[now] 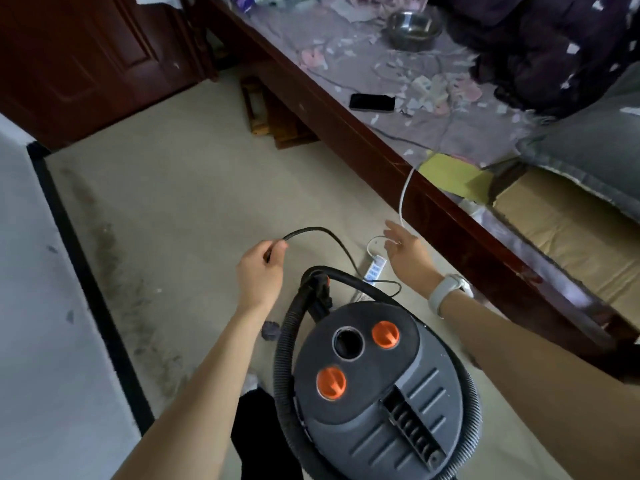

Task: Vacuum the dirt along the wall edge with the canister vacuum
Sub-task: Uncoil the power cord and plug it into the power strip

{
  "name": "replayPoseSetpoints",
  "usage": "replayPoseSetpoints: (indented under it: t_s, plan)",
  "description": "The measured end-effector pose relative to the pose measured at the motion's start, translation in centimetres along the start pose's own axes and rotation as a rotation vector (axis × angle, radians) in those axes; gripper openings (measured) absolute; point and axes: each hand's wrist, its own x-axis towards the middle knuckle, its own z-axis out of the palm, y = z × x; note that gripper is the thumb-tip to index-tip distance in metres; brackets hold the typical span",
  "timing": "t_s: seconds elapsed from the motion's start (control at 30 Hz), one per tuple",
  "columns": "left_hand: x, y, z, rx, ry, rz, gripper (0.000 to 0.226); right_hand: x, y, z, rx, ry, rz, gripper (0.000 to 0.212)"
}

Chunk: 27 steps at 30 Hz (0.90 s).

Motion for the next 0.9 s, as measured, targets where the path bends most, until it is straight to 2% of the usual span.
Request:
replayPoseSetpoints:
  t_s: [0.1, 0.23, 0.3, 0.43, 0.5, 0.57, 0.67, 0.73, 0.8, 0.83, 0.87, 0.9]
  plan:
    - [6.0, -1.7, -1.7, -0.282, -0.160, -0.299, 0.019, 0.8, -1.0, 5.3, 0.050, 0.063, 0.115, 0.035]
    - [12.6, -4.1, -5.8, -0.742, -0.249, -0.664, 0.028, 0.7, -4.5, 14.2, 0.082, -0.020, 0.202, 0.030]
    - [14.6, -5.0, -7.3, -0.862, -0.284, -0.730, 0.029, 0.3, -6.9, 17.6, 0.061, -0.130, 0.160, 0.035]
    - [18.4, -6.0, -8.7, -0.943, -0.351, -0.789, 0.030, 1.2, -11.4, 23.4, -0.012, -0.361, 0.088, 0.049]
    - [19.9, -6.1, -8.9, -1.000, -0.354, -0.814, 0.029, 1.9, -12.6, 25.1, -0.062, -0.388, 0.071, 0.048]
    - [21.2, -6.1, -9.0, -1.034, -0.360, -0.834, 0.029, 2.6, -13.2, 25.9, 0.002, -0.393, 0.094, 0.036]
    - [23.0, -5.3, -8.8, -1.001, -0.338, -0.852, 0.027, 4.4, -13.6, 25.5, 0.037, -0.295, 0.145, 0.016]
    - [24.4, -4.5, -8.5, -0.902, -0.312, -0.841, 0.025, 6.0, -13.6, 24.2, -0.069, -0.151, 0.129, 0.019]
    - [25.9, -3.7, -7.9, -0.756, -0.332, -0.776, 0.013, 7.8, -13.6, 22.4, -0.111, 0.015, 0.100, 0.022]
    - [26.8, -3.1, -7.5, -0.708, -0.353, -0.733, 0.020, 8.9, -13.7, 21.4, -0.121, 0.084, 0.081, 0.023]
    - [27.7, -2.7, -7.0, -0.667, -0.366, -0.695, 0.045, 10.0, -13.8, 20.4, -0.135, 0.141, 0.067, 0.024]
    - [28.7, -2.2, -6.4, -0.615, -0.393, -0.650, 0.062, 11.3, -13.8, 19.6, -0.150, 0.189, 0.058, 0.024]
